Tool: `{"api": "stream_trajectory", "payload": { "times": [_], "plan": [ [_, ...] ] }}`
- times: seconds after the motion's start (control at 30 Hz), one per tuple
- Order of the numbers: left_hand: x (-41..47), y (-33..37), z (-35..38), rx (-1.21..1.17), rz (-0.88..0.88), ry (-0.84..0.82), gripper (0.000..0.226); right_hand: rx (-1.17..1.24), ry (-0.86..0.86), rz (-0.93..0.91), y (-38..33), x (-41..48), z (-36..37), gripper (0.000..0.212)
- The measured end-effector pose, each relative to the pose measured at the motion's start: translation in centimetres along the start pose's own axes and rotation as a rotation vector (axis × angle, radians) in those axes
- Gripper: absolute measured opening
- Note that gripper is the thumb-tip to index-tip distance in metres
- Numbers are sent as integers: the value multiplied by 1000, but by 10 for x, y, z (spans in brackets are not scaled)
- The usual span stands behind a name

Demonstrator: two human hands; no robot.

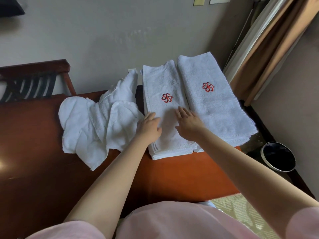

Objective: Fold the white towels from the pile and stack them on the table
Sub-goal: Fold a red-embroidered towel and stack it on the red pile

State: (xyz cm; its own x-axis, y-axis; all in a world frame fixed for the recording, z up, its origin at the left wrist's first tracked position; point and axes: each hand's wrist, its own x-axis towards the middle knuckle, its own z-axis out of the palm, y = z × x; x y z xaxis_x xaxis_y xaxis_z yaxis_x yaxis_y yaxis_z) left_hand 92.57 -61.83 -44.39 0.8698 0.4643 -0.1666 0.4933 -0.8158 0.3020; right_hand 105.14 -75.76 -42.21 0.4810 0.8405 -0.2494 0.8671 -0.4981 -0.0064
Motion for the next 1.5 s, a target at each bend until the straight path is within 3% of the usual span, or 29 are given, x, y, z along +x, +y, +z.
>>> {"api": "stream_trajectory", "payload": {
  "times": [0.07,0.17,0.37,0.43,0.57,0.77,0.83,0.97,1.13,1.23,1.37,1.5],
  "plan": [
    [-2,-3,6,-25,-29,-78,54,19,-110,81,-1,-2,6,70],
    [0,-3,7,-38,-40,-47,54,-40,-140,148,-8,-1,7,64],
    [10,-12,-15,-151,-15,201,30,4,97,67,-14,22,-25,30],
    [11,-22,-26,-213,-80,308,27,42,158,-13,-23,32,-31,31],
    [13,-62,-47,-282,-274,424,26,204,113,-145,-56,58,-42,37],
    [12,-126,-55,-323,-630,133,57,399,-7,-158,-93,91,-49,42],
    [12,-133,-50,-440,-657,88,57,422,-35,-146,-99,99,-48,47],
    [7,-138,-38,-521,-612,175,19,449,-53,-147,-107,108,-45,53],
    [-7,-150,-39,-640,-591,288,17,423,-90,-189,-122,119,-47,66],
    [-18,-170,-40,-661,-673,343,24,393,-76,-279,-141,124,-50,71],
    [-33,-204,-35,-459,-858,424,40,300,-43,-390,-174,134,-47,72],
    [-47,-240,-22,-475,-1059,286,75,138,-172,-437,-193,142,-33,76]
  ]
}}
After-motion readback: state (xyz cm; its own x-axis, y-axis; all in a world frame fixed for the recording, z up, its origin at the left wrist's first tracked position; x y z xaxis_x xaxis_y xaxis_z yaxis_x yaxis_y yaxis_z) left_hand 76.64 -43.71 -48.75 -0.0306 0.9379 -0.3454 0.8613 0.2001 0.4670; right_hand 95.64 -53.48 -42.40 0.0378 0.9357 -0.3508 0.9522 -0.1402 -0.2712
